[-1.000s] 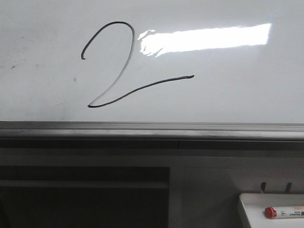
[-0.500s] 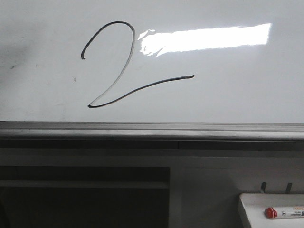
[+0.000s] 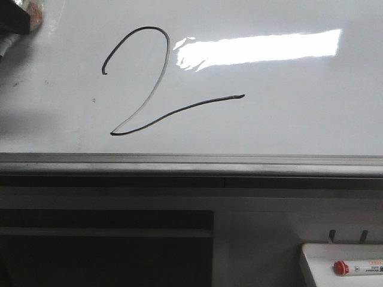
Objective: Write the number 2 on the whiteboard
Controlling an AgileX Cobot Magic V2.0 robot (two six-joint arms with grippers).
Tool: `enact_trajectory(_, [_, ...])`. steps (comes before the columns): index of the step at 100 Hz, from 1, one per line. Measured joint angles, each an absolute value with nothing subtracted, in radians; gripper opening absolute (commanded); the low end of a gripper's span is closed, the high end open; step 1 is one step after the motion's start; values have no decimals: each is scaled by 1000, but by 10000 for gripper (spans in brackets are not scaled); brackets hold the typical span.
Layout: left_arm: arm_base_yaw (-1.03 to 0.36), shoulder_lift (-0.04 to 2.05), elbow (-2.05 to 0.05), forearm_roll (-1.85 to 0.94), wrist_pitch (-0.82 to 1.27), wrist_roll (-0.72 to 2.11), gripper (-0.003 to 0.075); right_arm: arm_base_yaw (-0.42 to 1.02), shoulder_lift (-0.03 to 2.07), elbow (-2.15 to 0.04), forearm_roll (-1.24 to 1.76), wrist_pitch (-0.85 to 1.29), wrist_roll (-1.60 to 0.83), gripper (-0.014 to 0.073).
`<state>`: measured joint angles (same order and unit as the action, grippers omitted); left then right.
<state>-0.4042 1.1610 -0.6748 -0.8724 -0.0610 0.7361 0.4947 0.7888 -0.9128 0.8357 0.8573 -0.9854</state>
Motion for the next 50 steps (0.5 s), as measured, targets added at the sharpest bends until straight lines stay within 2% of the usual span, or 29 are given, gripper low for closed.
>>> enact_trajectory(14, [-404, 1182, -690, -872, -61, 736, -16, 495, 789, -911, 844, 857, -981, -71])
enact_trajectory(21, [-404, 1189, -691, -872, -61, 736, 33, 495, 789, -909, 850, 857, -981, -71])
enact_trajectory(28, [-404, 1193, -693, -872, -57, 736, 144, 495, 789, -905, 860, 857, -981, -71])
enact_trajectory(42, [-404, 1214, -693, -874, -33, 736, 427, 495, 789, -901, 869, 859, -981, -71])
enact_trajectory(50, [-404, 1214, -693, -874, -18, 736, 486, 495, 789, -901, 874, 861, -981, -71])
